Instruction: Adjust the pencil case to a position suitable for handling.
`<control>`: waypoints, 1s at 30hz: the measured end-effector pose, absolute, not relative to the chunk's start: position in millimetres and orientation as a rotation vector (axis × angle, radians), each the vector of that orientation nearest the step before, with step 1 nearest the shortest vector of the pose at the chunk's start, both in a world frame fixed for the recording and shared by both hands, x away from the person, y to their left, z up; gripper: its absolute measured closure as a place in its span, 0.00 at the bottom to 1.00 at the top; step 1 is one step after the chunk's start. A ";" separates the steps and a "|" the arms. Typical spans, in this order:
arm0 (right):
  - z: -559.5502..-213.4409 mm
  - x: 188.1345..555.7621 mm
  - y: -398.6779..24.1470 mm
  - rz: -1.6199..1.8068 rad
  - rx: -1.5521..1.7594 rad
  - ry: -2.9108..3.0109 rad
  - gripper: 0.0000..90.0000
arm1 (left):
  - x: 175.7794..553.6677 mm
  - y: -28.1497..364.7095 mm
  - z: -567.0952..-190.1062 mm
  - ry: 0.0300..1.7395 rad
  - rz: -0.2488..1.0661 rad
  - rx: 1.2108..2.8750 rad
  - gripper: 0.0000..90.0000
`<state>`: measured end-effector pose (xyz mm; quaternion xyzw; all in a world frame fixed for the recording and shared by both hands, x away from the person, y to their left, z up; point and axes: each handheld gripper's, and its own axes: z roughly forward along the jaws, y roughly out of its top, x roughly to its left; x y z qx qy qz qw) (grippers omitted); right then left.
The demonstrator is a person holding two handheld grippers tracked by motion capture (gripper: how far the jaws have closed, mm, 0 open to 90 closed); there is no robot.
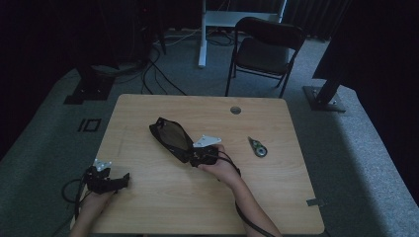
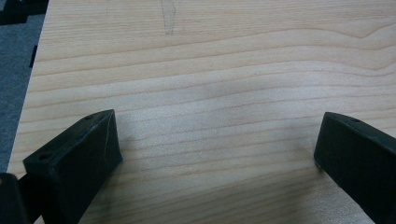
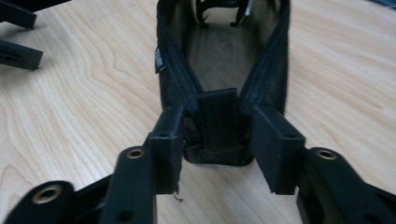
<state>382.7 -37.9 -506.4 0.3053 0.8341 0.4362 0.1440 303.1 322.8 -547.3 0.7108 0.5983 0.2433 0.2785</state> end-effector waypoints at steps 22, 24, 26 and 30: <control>-509.8 379.6 -65.9 1.242 0.980 2.355 0.81 | 303.1 322.9 -547.2 1.605 0.653 1.907 0.01; -509.5 379.0 -68.2 1.239 0.983 2.347 0.81 | 303.1 322.8 -547.3 1.605 0.653 1.907 0.01; -508.7 377.1 -75.8 1.227 0.988 2.334 0.81 | 303.1 322.8 -547.3 1.605 0.653 1.907 0.01; -508.6 375.0 -84.1 1.213 1.001 2.330 0.81 | 303.1 322.8 -547.3 1.605 0.653 1.907 0.01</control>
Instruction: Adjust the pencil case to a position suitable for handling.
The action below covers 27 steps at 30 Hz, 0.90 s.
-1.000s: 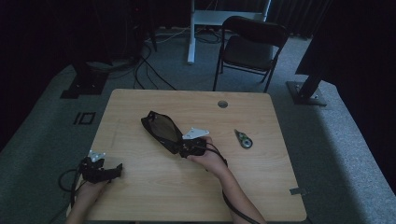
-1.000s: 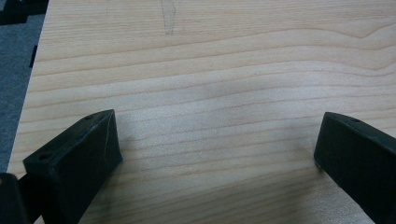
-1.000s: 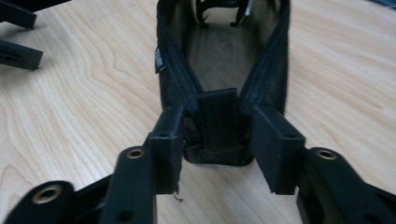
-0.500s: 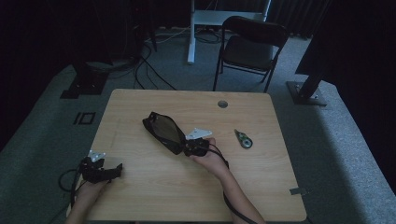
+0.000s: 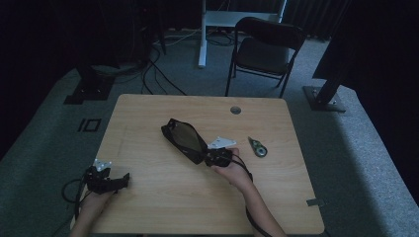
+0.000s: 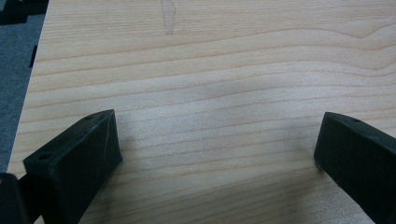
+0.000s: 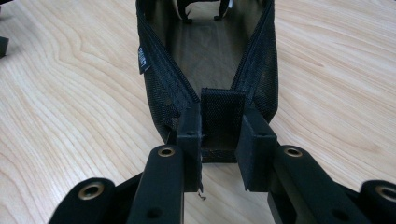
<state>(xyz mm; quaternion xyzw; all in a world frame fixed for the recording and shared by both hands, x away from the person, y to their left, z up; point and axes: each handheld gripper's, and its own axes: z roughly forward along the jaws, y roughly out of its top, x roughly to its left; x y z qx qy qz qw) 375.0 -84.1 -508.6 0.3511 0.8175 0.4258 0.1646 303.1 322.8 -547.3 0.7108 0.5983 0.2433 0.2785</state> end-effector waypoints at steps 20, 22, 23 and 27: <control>-508.5 350.3 -144.5 1.160 1.085 2.217 0.81 | 303.1 322.8 -547.3 1.605 0.653 1.906 0.01; -509.9 347.2 -151.1 1.158 1.105 2.200 0.81 | 303.1 322.8 -547.3 1.605 0.653 1.906 0.01; -511.5 343.7 -157.8 1.164 1.118 2.192 0.81 | 303.1 322.8 -547.3 1.605 0.653 1.906 0.01; -512.4 337.5 -167.6 1.157 1.144 2.170 0.81 | 303.1 323.0 -547.2 1.605 0.653 1.909 0.01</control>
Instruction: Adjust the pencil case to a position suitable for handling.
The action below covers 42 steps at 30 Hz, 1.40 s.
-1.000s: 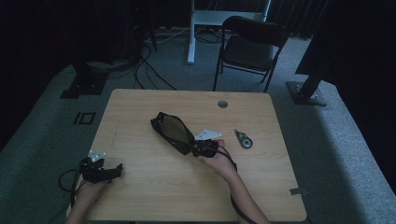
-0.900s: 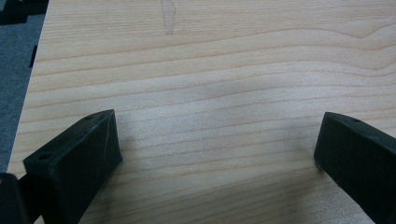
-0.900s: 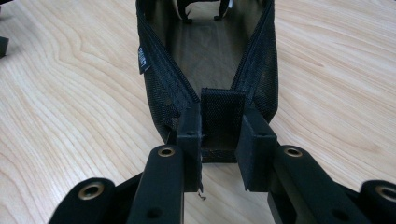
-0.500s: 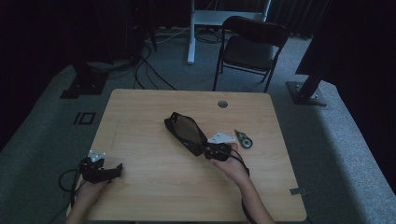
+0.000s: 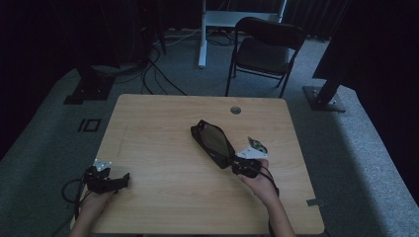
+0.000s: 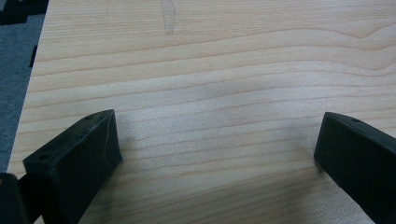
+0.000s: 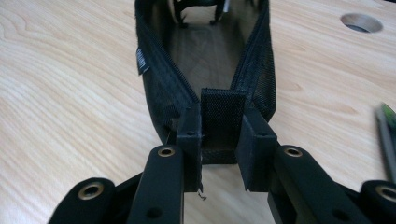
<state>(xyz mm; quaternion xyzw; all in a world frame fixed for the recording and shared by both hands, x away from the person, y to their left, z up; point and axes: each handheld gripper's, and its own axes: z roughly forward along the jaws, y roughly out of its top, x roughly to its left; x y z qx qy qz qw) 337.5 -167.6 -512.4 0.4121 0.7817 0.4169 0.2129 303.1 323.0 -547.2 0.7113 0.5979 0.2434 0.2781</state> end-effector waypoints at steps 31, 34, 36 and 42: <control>-518.4 273.9 -201.1 1.134 1.236 2.042 0.81 | 303.1 322.9 -547.3 1.604 0.653 1.909 0.01; -516.8 269.1 -199.1 1.133 1.233 2.041 0.81 | 303.1 322.9 -547.3 1.605 0.653 1.909 0.01; -516.0 265.4 -198.0 1.115 1.220 2.028 0.81 | 303.1 322.9 -547.3 1.605 0.653 1.909 0.01; -517.9 254.7 -198.9 1.153 1.233 2.043 0.81 | 303.1 322.9 -547.3 1.605 0.653 1.909 0.01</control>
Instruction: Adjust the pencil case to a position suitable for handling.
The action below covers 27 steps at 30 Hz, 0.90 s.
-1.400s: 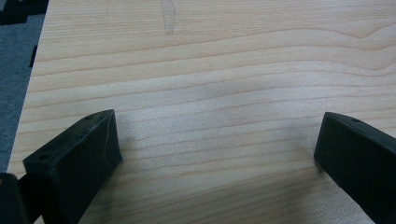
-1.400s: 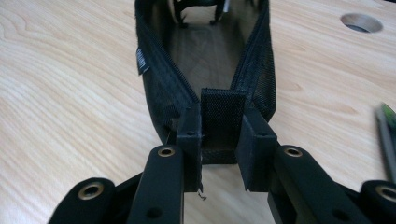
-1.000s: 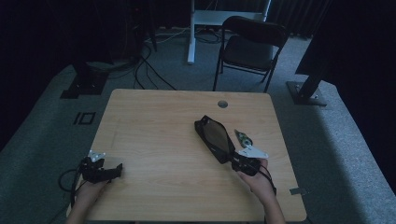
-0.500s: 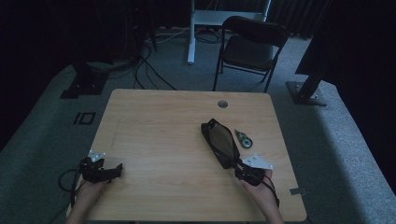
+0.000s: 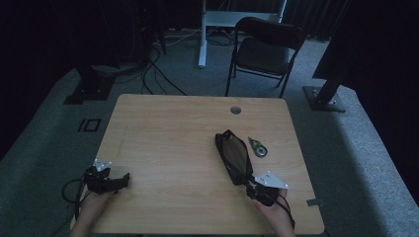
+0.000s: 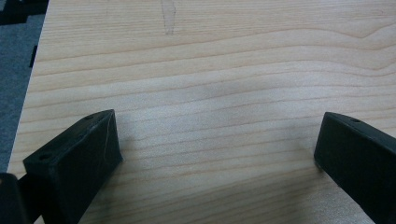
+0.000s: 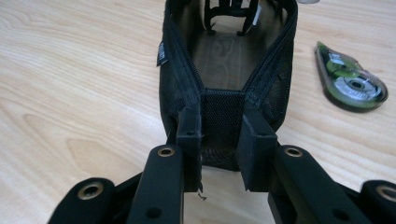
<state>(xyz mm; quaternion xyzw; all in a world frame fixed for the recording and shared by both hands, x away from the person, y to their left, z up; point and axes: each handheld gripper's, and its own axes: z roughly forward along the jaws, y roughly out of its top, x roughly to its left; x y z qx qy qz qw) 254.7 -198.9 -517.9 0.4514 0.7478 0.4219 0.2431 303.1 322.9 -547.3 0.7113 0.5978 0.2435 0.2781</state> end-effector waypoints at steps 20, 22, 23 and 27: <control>-521.1 216.1 -204.7 1.167 1.253 2.049 0.80 | 303.1 322.9 -547.2 1.604 0.653 1.909 0.01; -521.1 215.9 -204.8 1.170 1.251 2.051 0.76 | 303.1 322.9 -547.2 1.605 0.653 1.909 0.01; -520.9 216.1 -204.7 1.169 1.247 2.059 0.72 | 303.1 322.9 -547.3 1.605 0.653 1.909 0.01; -513.1 217.3 -204.9 1.183 1.221 2.053 0.61 | 303.1 322.9 -547.2 1.605 0.653 1.909 0.01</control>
